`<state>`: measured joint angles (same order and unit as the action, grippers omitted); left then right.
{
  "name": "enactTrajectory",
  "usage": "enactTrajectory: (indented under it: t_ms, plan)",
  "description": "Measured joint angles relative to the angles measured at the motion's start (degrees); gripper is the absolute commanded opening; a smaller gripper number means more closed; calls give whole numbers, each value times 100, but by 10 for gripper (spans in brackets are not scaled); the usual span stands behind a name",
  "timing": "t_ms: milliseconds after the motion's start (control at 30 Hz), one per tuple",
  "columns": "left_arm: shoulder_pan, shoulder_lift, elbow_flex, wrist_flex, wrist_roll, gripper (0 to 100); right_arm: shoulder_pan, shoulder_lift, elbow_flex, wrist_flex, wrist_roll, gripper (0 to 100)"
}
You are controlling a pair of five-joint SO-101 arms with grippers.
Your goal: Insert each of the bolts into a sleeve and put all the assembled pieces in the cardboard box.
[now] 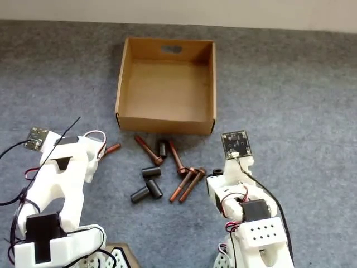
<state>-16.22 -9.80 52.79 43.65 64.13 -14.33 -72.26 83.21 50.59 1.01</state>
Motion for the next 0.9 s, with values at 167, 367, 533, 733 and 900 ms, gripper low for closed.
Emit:
enactTrajectory:
  t_ms: [167,367,533,733,900]
  plan:
    - [18,0,9,0,0,248,0,0,0,0,0,6]
    - [378,-18,26,-9,-105,85,0,0,0,0,0,6]
    - [527,-26,26,-114,-343,52,0,0,0,0,0,6]
    - [536,-70,26,-123,-1477,51,0,0,0,0,0,6]
    - [651,-308,26,-105,-3560,52,0,0,0,0,0,6]
